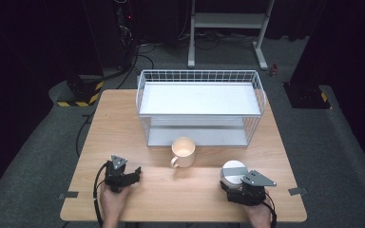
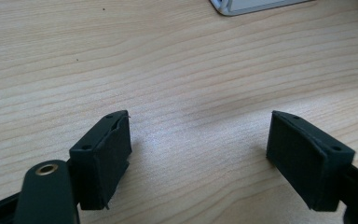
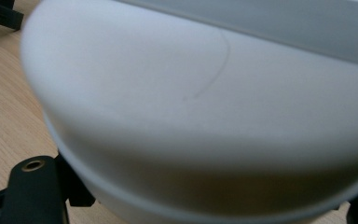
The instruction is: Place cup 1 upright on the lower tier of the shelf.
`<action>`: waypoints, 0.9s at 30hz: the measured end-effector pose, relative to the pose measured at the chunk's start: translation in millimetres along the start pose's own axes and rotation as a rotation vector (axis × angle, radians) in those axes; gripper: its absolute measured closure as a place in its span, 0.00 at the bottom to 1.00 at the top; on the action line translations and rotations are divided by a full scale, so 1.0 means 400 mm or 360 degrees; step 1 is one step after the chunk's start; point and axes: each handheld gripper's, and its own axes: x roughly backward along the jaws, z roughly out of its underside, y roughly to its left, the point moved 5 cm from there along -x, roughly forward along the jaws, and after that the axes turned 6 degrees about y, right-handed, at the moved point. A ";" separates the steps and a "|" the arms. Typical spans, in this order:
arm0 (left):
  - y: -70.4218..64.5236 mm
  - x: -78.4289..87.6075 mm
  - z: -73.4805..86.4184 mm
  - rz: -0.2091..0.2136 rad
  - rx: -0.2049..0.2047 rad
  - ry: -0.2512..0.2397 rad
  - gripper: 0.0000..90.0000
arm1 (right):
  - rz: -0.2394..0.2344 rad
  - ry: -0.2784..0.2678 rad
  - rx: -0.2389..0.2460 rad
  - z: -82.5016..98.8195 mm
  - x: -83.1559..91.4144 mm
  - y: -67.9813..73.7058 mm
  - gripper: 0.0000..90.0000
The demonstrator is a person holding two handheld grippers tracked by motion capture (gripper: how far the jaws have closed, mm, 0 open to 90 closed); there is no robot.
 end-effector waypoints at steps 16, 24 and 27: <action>0.000 0.000 0.000 0.0000 0.0001 0.0000 0.24 | -0.0037 -0.0029 -0.0004 -0.032 0.010 -0.012 0.20; -0.001 0.000 0.000 0.0004 0.0007 -0.0001 0.24 | -0.0027 -0.0014 -0.0047 -0.058 -0.002 -0.039 0.20; 0.000 0.000 0.000 0.0002 0.0002 0.0002 0.24 | -0.0032 -0.0012 -0.0055 -0.065 -0.007 -0.047 0.20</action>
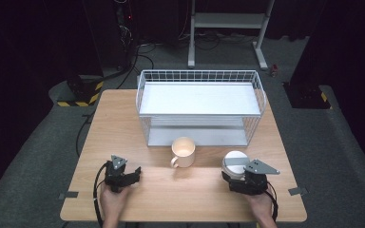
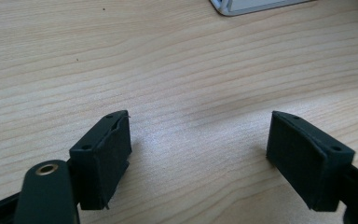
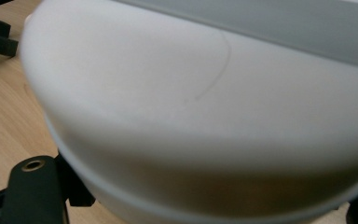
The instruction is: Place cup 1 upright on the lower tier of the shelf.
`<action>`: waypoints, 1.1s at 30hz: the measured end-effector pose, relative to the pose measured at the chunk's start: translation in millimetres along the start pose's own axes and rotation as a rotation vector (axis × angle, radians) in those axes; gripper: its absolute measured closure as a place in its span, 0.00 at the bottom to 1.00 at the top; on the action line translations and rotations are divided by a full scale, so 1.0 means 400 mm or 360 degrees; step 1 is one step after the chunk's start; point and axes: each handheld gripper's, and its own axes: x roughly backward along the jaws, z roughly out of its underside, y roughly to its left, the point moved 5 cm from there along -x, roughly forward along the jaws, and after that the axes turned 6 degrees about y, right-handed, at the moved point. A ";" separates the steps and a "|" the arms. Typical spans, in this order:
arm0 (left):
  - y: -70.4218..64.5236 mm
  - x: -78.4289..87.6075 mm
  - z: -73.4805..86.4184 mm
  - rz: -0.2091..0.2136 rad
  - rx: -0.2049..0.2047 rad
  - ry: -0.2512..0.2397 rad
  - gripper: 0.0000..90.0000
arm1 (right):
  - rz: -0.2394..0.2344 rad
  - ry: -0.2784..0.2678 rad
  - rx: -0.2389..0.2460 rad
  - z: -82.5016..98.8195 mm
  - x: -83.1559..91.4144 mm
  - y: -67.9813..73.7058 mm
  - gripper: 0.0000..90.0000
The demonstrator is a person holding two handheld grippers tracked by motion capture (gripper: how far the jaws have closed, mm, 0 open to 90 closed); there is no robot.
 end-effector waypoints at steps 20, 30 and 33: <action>-0.002 -0.001 0.000 0.0008 0.0006 0.0003 0.23 | 0.0026 0.0006 -0.0060 -0.067 -0.059 -0.050 0.20; -0.002 -0.001 -0.001 0.0009 0.0007 0.0003 0.23 | 0.0070 0.0042 -0.0092 -0.097 -0.102 -0.075 0.20; -0.002 -0.001 0.000 0.0009 0.0008 0.0002 0.23 | 0.0076 0.0049 -0.0082 -0.111 -0.113 -0.075 0.20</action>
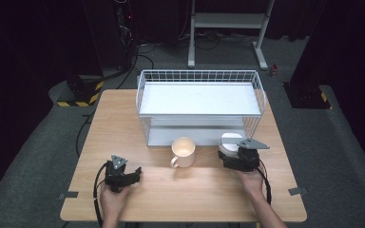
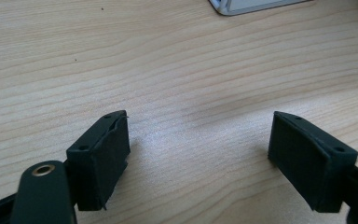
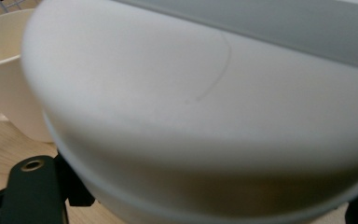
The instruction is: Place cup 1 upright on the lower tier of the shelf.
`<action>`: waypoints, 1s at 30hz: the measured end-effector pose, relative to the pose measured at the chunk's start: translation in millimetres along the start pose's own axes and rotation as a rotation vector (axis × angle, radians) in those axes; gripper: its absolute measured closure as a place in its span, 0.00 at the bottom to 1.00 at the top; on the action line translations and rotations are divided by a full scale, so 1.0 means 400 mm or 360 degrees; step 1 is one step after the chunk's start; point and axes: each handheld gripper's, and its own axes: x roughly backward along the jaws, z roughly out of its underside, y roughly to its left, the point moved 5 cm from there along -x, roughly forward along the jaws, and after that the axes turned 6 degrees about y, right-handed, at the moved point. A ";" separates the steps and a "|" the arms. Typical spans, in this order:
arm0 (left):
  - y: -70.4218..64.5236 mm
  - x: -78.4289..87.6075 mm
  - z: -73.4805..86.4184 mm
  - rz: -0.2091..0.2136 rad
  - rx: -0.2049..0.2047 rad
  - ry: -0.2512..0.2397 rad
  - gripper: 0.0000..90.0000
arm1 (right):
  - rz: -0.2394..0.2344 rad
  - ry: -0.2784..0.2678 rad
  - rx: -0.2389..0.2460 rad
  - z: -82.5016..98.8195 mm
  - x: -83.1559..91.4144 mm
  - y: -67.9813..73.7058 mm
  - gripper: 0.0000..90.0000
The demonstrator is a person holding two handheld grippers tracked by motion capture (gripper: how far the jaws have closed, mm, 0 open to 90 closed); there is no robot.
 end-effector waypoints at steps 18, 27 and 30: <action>0.000 0.000 0.000 -0.0002 -0.0002 0.0000 0.23 | 0.0046 0.0031 -0.0072 -0.054 -0.053 -0.017 0.20; 0.000 0.000 0.000 -0.0001 0.0000 0.0001 0.23 | 0.0105 0.0028 -0.0086 -0.063 -0.086 -0.025 0.20; 0.000 0.000 0.000 0.0000 0.0000 0.0001 0.23 | 0.0116 0.0012 -0.0094 -0.065 -0.091 -0.027 0.20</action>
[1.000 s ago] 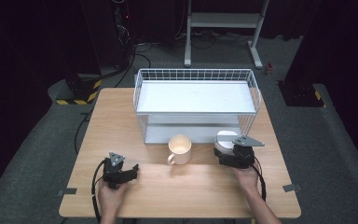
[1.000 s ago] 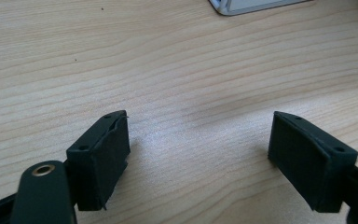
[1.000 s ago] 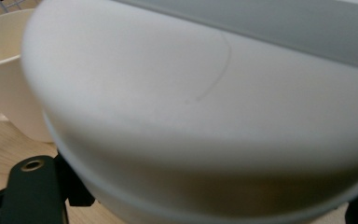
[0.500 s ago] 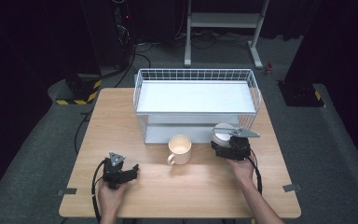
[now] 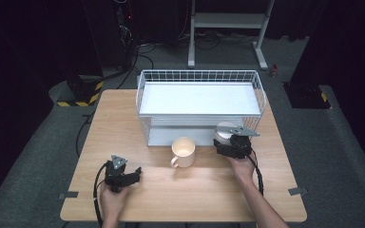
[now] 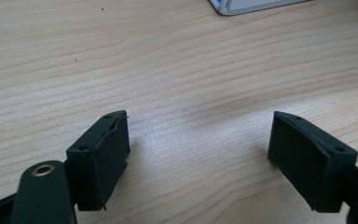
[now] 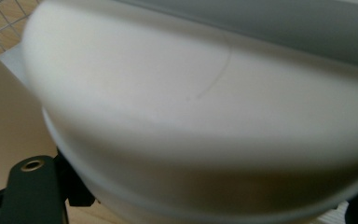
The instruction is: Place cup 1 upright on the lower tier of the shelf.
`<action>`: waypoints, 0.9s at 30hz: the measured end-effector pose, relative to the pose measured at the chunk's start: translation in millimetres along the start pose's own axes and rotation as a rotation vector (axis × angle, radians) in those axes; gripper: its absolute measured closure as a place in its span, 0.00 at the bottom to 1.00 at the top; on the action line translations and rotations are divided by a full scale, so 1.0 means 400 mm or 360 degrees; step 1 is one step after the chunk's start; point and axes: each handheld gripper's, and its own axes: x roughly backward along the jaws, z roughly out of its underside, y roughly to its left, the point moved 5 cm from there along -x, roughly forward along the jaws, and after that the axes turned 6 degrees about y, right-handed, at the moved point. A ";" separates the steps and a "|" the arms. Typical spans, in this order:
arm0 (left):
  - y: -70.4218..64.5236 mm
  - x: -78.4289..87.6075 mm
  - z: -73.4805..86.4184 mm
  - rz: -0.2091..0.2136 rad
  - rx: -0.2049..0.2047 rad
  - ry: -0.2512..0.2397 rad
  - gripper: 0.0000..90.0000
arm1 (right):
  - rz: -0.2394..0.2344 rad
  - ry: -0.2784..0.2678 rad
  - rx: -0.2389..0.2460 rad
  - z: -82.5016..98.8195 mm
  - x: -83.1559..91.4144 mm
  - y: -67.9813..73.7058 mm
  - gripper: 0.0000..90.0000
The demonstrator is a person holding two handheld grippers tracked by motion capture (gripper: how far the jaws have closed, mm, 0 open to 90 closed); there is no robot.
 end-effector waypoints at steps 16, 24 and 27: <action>0.000 0.000 0.000 -0.0001 0.0003 0.0002 0.23 | 0.0069 0.0001 0.0030 -0.028 -0.037 0.009 0.20; 0.000 0.000 0.000 -0.0001 0.0003 0.0002 0.23 | 0.0078 -0.0003 0.0021 -0.038 -0.048 -0.002 0.20; 0.000 0.000 0.000 -0.0001 0.0003 0.0002 0.23 | 0.0082 -0.0001 0.0025 -0.042 -0.053 -0.005 0.20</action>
